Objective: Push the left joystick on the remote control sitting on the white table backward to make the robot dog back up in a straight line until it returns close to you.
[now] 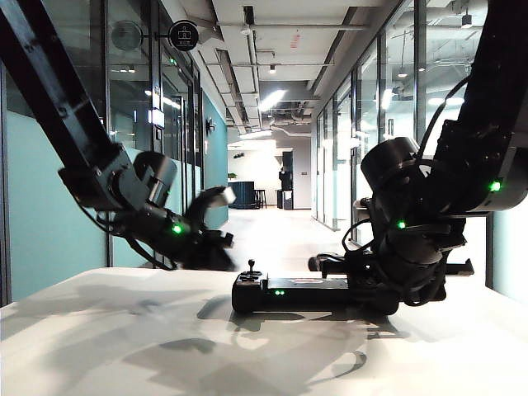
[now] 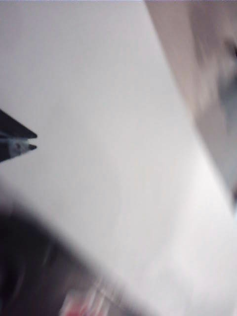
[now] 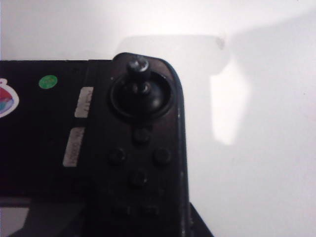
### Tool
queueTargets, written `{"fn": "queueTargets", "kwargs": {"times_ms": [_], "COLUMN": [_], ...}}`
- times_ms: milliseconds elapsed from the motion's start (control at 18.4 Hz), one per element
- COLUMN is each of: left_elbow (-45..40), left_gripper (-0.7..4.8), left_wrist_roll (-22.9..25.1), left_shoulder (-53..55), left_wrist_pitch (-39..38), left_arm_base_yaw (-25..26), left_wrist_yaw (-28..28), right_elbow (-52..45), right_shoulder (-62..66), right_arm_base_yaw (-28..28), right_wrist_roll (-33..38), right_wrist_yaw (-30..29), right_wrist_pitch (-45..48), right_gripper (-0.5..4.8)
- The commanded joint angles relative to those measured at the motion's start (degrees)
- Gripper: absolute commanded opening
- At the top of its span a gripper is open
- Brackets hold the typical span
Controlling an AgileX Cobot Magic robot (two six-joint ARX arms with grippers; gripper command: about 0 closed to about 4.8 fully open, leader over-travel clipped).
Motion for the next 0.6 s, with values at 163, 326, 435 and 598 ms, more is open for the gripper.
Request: {"fn": "queueTargets", "kwargs": {"times_ms": [163, 326, 435, 598], "left_elbow": [0.2, 0.2, 0.1, 0.1], "left_gripper": [-0.05, -0.05, -0.05, -0.05], "left_wrist_roll": [-3.9, -4.8, -4.8, -4.8], "left_shoulder": [-5.5, -9.2, -11.8, -15.1], "left_wrist_pitch": [-2.1, -6.2, -8.3, -13.2], "left_arm_base_yaw": [0.0, 0.0, 0.0, 0.0], "left_wrist_yaw": [-7.8, -12.0, -13.7, -16.2], "right_elbow": [0.2, 0.1, 0.2, 0.1], "right_shoulder": [-0.3, -0.6, -1.4, -3.5], "right_arm_base_yaw": [-0.1, -0.1, -0.1, -0.1], "right_wrist_roll": [-0.9, -1.3, -1.6, -3.0], "right_wrist_yaw": [0.3, 0.3, 0.2, 0.2], "right_wrist_pitch": [-0.3, -0.5, -1.6, -4.2], "right_gripper": [2.42, 3.28, 3.28, 3.48]}}
